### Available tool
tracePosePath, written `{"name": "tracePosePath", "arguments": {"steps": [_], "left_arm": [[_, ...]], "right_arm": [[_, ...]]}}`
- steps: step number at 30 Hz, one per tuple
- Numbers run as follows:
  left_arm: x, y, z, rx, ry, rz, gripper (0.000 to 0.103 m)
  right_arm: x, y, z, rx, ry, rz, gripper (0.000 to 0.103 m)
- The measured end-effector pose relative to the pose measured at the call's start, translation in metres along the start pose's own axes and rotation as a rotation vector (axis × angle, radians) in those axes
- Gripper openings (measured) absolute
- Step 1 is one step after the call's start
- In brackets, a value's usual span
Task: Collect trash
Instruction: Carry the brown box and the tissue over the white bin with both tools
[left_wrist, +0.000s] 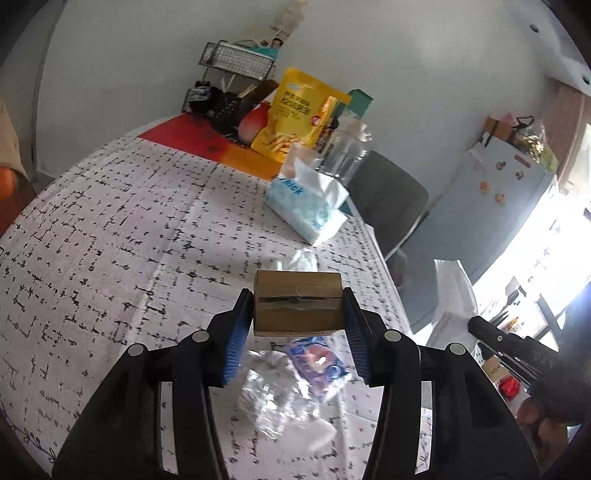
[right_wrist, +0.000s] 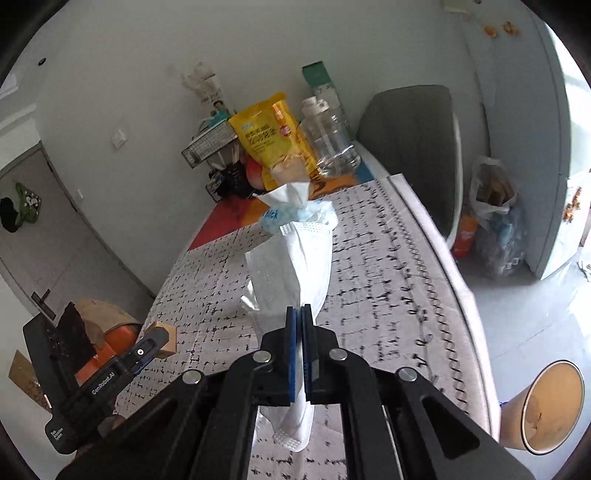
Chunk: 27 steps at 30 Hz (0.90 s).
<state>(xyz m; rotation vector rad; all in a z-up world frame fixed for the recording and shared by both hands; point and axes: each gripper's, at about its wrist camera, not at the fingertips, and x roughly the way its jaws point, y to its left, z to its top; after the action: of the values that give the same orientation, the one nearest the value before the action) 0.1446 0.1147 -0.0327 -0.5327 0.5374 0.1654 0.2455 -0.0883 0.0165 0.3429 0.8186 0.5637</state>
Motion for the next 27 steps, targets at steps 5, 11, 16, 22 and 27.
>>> {"name": "tracePosePath", "arguments": {"steps": [5,11,16,22,27], "left_arm": [[-0.001,-0.028,-0.007,0.037,0.006,-0.036,0.049],[0.003,-0.073,-0.022,0.113,0.032,-0.083,0.049],[0.012,-0.107,-0.041,0.167,0.064,-0.123,0.049],[0.024,-0.151,-0.056,0.248,0.093,-0.156,0.049],[0.038,-0.192,-0.071,0.291,0.120,-0.199,0.049]], "right_arm": [[-0.033,-0.019,-0.004,0.028,-0.047,-0.018,0.004],[-0.064,-0.055,-0.011,0.087,-0.079,-0.048,0.004],[-0.083,-0.090,-0.016,0.147,-0.102,-0.080,0.004],[-0.104,-0.130,-0.027,0.224,-0.136,-0.091,0.004],[-0.128,-0.167,-0.035,0.270,-0.171,-0.135,0.004]]}}
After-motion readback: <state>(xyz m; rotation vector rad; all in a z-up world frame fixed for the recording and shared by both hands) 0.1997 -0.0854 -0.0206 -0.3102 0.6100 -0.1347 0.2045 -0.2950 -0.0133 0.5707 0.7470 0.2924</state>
